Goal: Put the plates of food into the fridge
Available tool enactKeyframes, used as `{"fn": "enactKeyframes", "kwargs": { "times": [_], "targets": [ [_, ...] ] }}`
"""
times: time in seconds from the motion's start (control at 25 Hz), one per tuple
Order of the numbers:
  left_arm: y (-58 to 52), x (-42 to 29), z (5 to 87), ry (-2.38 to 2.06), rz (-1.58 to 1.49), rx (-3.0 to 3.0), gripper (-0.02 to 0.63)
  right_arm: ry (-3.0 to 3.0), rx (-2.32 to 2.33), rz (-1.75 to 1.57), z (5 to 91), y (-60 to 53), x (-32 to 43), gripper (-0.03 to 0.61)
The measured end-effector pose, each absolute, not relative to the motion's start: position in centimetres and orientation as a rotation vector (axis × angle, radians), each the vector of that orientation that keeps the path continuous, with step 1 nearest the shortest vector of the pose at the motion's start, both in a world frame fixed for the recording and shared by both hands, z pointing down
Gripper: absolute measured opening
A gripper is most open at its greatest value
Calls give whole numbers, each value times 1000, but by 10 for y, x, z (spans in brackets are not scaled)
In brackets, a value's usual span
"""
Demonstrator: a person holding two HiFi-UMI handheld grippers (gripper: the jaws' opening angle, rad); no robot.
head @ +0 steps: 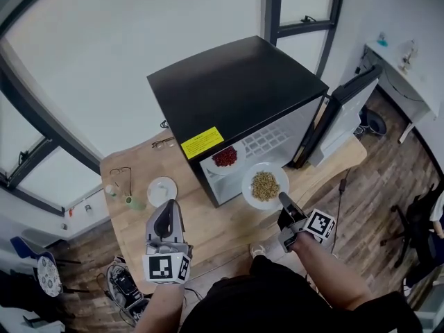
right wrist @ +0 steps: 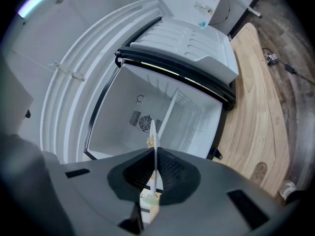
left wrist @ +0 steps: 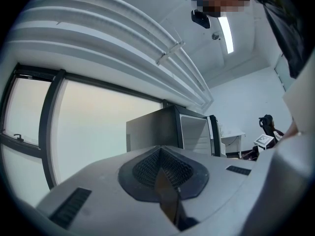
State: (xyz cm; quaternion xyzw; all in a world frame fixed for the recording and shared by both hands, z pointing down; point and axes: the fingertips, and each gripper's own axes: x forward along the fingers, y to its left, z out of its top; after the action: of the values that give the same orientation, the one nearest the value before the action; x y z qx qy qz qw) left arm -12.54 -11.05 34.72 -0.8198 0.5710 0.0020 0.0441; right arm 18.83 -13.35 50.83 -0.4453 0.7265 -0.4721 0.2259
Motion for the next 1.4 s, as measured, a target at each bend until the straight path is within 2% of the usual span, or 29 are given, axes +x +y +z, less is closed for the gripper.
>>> {"fn": "enactKeyframes", "kwargs": {
  "times": [0.76, 1.4],
  "targets": [
    [-148, -125, 337, 1878, -58, -2368, 5, 1884, -1208, -1283, 490, -237, 226, 32],
    [-169, -140, 339, 1990, -135, -2285, 5, 2063, -1336, -1152, 474, -309, 219, 35]
  ]
}}
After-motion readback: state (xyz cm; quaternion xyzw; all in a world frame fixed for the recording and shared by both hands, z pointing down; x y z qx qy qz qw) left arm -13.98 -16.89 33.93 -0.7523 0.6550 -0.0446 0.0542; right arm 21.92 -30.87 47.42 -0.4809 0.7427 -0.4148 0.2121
